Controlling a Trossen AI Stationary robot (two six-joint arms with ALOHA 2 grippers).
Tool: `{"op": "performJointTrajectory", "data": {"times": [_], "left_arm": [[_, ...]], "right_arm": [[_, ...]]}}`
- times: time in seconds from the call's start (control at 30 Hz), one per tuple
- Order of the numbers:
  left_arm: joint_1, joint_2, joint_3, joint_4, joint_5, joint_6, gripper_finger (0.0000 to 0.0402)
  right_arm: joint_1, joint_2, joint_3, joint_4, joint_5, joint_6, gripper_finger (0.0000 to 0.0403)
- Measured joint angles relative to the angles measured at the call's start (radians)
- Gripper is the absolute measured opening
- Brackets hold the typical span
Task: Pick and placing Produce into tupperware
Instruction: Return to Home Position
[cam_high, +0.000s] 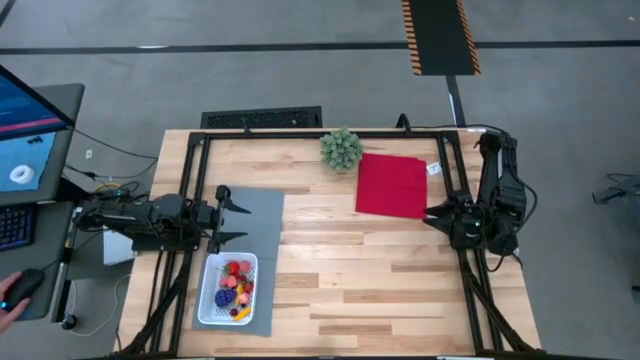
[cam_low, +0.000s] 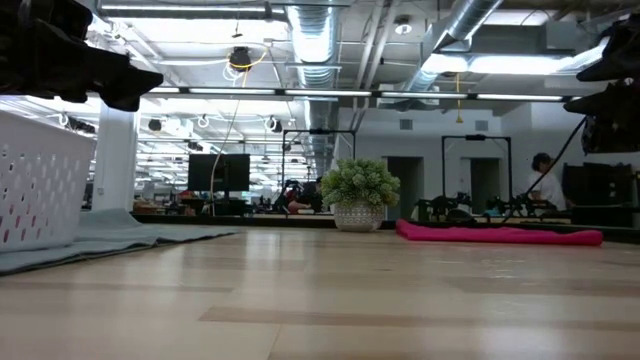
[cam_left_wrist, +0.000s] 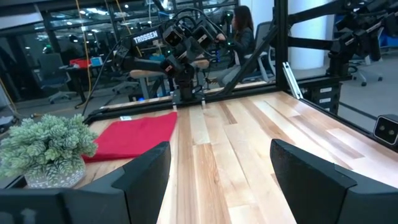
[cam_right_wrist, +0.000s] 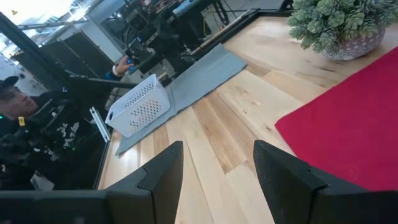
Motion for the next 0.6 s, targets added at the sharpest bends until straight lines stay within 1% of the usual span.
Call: {"op": "performJointTrajectory", "data": {"times": [0.6], "left_arm": [[0.000, 0.000, 0.000, 0.000, 0.000, 0.005, 0.0269]], "right_arm": [[0.000, 0.000, 0.000, 0.000, 0.000, 0.000, 0.0219]]}}
